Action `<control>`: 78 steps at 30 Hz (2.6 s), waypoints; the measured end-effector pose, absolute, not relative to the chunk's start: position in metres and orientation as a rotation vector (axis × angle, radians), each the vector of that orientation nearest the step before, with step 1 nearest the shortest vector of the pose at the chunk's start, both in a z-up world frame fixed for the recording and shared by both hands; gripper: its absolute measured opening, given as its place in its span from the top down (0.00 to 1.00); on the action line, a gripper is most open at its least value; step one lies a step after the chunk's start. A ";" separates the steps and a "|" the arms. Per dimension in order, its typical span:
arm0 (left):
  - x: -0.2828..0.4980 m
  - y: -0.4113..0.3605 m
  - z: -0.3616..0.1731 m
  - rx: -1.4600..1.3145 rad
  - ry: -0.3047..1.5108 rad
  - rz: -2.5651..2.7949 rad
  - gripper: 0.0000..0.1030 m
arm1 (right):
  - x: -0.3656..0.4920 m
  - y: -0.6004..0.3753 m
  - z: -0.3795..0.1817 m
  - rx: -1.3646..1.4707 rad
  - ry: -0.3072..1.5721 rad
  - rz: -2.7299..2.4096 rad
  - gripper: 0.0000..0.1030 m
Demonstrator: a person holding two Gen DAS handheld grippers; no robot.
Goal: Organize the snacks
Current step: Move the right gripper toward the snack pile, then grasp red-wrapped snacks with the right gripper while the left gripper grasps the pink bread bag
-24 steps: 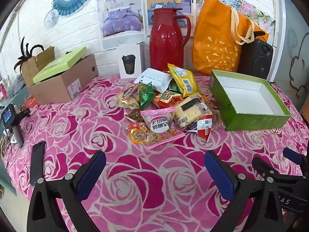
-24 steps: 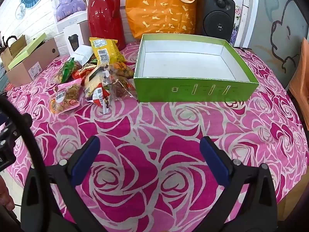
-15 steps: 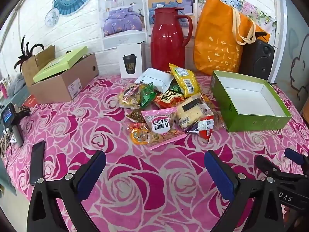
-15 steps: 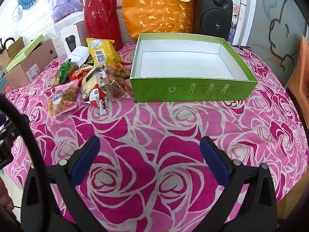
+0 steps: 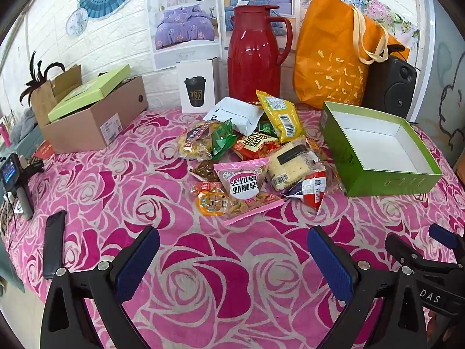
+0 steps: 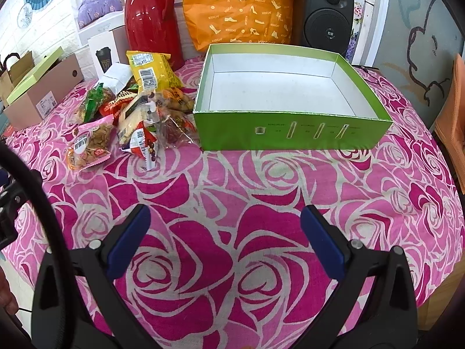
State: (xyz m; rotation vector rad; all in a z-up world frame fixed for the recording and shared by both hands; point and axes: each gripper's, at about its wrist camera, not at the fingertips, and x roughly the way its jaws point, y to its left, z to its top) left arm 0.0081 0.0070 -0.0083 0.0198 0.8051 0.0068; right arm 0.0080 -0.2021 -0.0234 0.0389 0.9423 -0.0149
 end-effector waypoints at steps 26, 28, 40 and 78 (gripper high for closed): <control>0.031 0.010 -0.020 0.020 0.850 0.016 0.00 | 0.028 -0.199 -0.041 0.023 0.984 0.017 0.00; 0.033 0.013 -0.022 0.006 0.856 0.013 0.00 | 0.029 -0.199 -0.039 0.036 0.955 0.045 0.00; 0.052 0.048 -0.027 -0.116 0.894 -0.106 0.00 | 0.070 -0.149 -0.042 0.050 0.911 0.369 0.00; 0.123 0.022 -0.064 -0.129 1.028 -0.253 0.69 | 0.064 -0.163 -0.048 0.100 0.953 0.396 0.74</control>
